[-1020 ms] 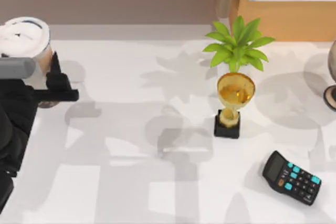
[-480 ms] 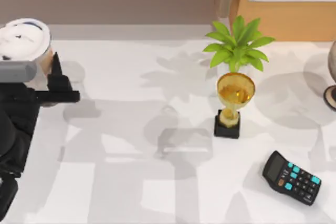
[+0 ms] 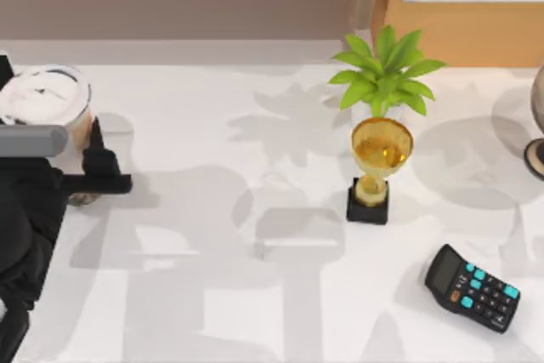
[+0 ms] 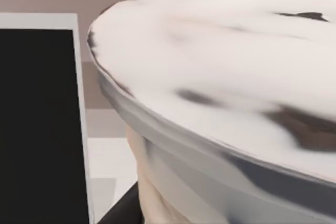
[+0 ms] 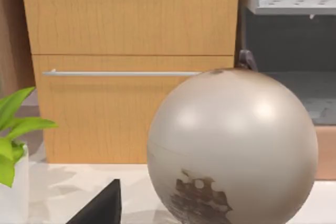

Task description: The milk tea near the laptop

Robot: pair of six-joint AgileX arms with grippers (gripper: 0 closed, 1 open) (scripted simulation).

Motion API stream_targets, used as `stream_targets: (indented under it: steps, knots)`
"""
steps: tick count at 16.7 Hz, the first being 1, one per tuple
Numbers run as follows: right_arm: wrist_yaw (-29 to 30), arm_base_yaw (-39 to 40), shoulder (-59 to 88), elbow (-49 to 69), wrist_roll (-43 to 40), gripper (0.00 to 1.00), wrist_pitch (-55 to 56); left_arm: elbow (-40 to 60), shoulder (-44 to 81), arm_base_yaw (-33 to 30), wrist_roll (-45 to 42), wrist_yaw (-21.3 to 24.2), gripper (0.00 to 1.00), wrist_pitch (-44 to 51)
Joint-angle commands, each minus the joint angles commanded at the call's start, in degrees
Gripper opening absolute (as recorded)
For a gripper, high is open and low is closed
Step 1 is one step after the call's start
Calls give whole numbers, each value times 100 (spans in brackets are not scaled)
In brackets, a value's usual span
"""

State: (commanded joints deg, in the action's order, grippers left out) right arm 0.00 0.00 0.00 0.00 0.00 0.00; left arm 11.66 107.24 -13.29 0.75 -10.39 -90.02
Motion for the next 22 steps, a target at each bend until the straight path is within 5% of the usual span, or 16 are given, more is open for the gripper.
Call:
stream_targets:
  steps: [3,16,22]
  knots:
    - [0,0,0,0,0,100,0,0,0,0,0,0,0,0]
    - [0,0,0,0,0,100,0,0,0,0,0,0,98,0]
    - [0,0,0,0,0,100,0,0,0,0,0,0,100,0]
